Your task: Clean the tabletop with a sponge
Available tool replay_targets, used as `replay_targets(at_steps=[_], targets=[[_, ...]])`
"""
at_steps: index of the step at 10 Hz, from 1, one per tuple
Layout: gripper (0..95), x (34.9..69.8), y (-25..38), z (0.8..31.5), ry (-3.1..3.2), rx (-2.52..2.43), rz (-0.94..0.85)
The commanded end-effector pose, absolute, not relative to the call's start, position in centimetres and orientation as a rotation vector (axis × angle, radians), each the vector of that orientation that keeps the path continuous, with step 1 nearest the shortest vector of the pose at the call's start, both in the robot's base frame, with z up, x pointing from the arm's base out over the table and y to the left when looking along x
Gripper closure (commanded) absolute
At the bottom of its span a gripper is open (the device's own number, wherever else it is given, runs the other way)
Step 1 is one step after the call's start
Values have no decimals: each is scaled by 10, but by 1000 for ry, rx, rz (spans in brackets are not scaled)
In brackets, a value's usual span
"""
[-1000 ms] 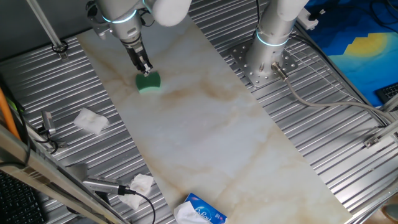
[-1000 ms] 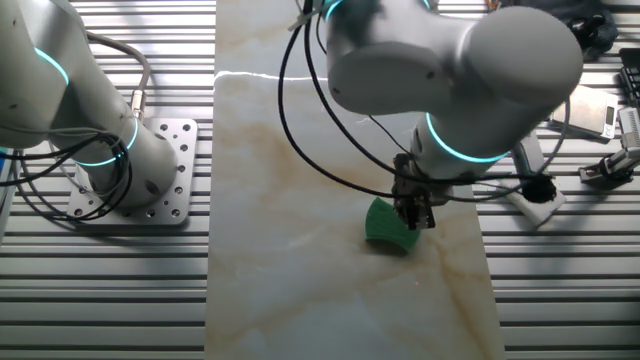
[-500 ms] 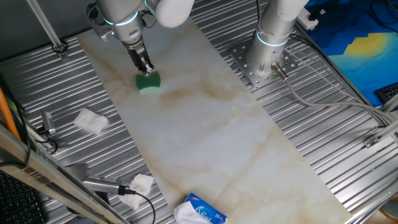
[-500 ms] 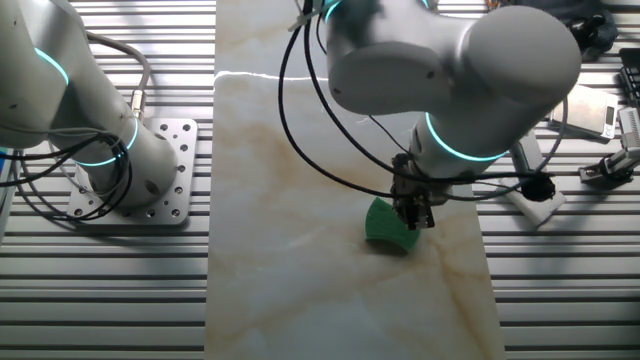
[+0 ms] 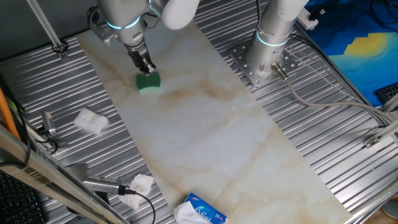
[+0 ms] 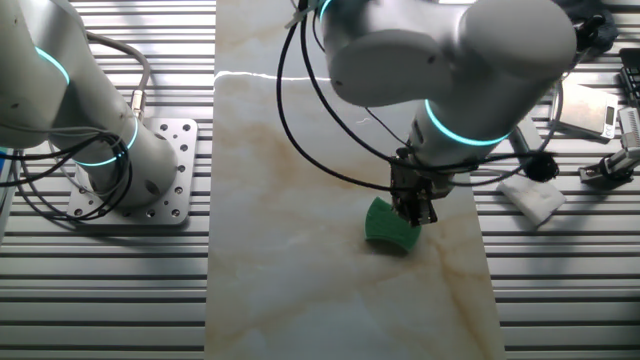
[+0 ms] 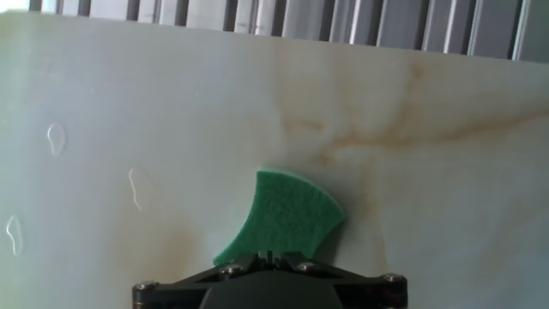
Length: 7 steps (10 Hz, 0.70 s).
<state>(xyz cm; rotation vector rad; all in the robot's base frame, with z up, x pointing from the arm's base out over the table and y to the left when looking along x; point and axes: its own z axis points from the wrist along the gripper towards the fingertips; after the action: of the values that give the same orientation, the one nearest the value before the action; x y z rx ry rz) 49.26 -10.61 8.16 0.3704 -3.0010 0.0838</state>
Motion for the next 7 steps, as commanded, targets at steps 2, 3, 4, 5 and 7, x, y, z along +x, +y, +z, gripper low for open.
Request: replay_targets(at_steps=[2,3,4,5,7], targets=[[950,493,-107,82,-2995,263,109],[950,493,-107,82,-3000,237,115],[950,493,-107,82,-3005,153,137],[950,493,-107,82,-3007,166,136],[950,493,-107,82,-3021,155,126]])
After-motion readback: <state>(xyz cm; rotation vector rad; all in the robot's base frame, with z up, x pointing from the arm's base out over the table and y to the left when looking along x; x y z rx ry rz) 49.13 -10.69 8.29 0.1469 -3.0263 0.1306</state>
